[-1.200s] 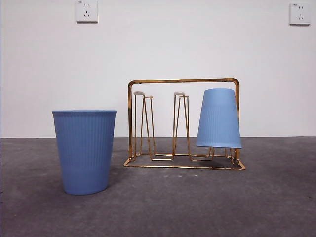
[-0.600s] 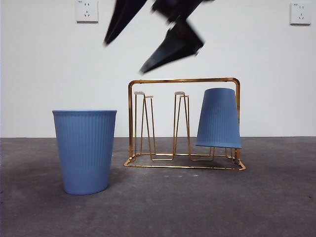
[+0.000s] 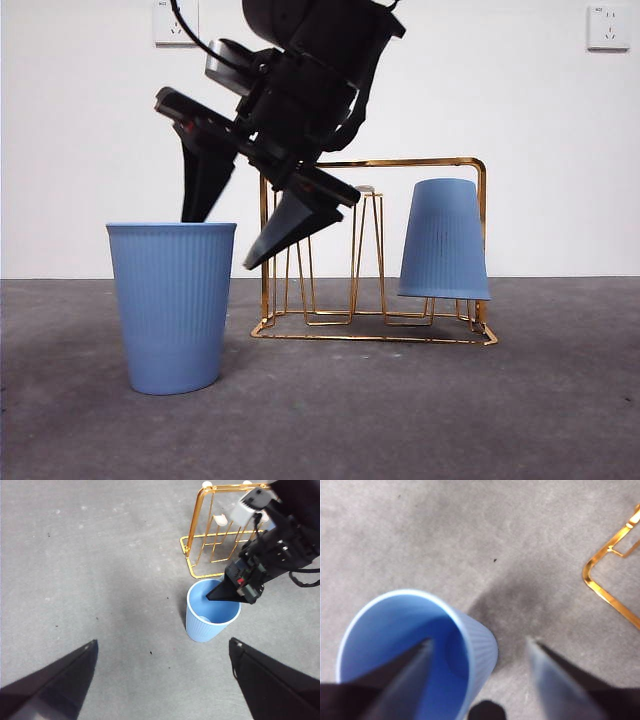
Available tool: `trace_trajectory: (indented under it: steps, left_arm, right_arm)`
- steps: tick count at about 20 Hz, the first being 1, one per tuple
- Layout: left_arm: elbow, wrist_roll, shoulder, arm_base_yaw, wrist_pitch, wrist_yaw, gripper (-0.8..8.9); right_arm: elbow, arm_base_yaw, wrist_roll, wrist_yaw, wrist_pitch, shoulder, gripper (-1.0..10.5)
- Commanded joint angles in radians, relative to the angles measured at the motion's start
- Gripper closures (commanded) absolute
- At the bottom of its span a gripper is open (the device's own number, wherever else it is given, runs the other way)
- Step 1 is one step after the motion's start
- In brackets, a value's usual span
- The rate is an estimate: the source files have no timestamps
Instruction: Pick up cup 1,put cup 1 in the cup rack,pick up cup 2,put cup 2 in the cup rack
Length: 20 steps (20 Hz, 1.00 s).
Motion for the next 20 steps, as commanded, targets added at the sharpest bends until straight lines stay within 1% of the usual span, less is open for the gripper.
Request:
trace_trajectory:
  steps: [1, 2, 3, 5, 9, 11, 13, 15, 16, 17, 20]
  left_arm:
    - [-0.009, -0.01, -0.003, 0.001, 0.01, -0.004, 3.78]
    - [-0.013, -0.01, -0.003, 0.001, 0.017, -0.004, 3.78]
    - [-0.018, -0.01, -0.003, 0.001, 0.027, -0.004, 3.78]
    - [-0.04, -0.011, -0.003, 0.001, 0.076, 0.0, 3.78]
    - [-0.156, -0.024, -0.003, 0.001, 0.259, 0.09, 3.78]
    - [-0.233, -0.049, -0.002, 0.001, 0.385, 0.156, 3.79]
    - [-0.287, -0.068, 0.0, 0.002, 0.523, 0.217, 3.79]
    - [-0.312, -0.103, 0.011, 0.009, 0.661, 0.313, 3.79]
    - [-0.312, -0.108, 0.027, 0.015, 0.732, 0.364, 3.79]
    - [-0.312, -0.118, 0.043, 0.023, 0.798, 0.414, 3.79]
    - [-0.312, -0.18, 0.134, 0.067, 1.06, 0.616, 3.79]
  right_arm:
    - [0.009, 0.006, -0.002, -0.014, -0.011, 0.017, 9.4]
    - [0.009, 0.006, -0.01, -0.03, -0.018, 0.017, 9.6]
    - [0.009, 0.006, -0.011, -0.035, -0.029, 0.017, 9.6]
    - [0.01, 0.006, -0.036, -0.036, -0.06, 0.017, 9.6]
    - [0.011, 0.004, -0.085, -0.021, -0.114, -0.039, 9.6]
    - [0.011, -0.003, -0.119, 0.011, -0.148, -0.129, 9.6]
    - [0.011, -0.005, -0.166, 0.114, -0.195, -0.243, 9.6]
    - [0.011, -0.012, -0.231, 0.29, -0.246, -0.395, 9.6]
    - [0.011, -0.013, -0.256, 0.351, -0.256, -0.485, 9.6]
    - [0.011, -0.015, -0.263, 0.368, -0.255, -0.563, 9.6]
    - [0.011, -0.015, -0.274, 0.408, -0.2, -0.816, 9.6]
